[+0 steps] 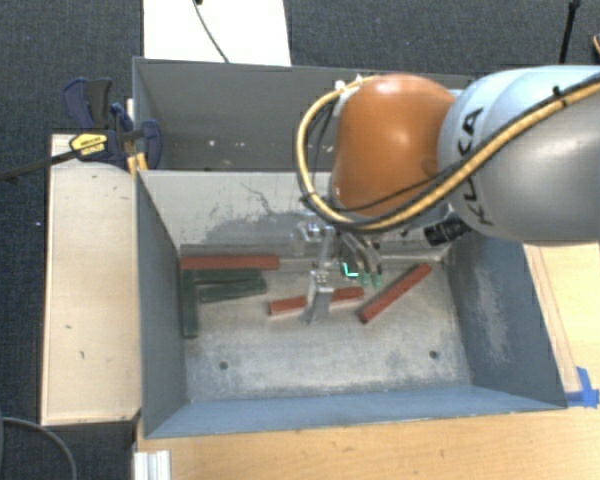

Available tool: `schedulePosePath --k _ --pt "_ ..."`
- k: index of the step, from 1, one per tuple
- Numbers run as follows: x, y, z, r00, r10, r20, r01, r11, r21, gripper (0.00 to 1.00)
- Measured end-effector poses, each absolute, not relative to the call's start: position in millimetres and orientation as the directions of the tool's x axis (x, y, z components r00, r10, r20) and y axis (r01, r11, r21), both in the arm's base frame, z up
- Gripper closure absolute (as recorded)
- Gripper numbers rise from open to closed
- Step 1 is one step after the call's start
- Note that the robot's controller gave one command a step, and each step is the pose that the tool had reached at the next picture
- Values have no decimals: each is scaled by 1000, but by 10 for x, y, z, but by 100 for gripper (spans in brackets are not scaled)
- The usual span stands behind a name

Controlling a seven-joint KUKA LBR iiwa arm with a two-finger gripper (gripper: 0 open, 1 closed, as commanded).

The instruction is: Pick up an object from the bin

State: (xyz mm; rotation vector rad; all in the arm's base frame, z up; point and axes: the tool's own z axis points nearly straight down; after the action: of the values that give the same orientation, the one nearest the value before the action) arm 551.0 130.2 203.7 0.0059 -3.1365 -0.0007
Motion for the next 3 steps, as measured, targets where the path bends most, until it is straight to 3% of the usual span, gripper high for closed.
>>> schedulePosePath --k 1,2,3 --pt "5616 900 1038 -995 -102 5 -102 995 -1 0" --pt "5827 1106 693 -977 -212 -5 -212 977 1 0" --pt "5831 1102 709 -979 -205 -6 -205 979 1 100"
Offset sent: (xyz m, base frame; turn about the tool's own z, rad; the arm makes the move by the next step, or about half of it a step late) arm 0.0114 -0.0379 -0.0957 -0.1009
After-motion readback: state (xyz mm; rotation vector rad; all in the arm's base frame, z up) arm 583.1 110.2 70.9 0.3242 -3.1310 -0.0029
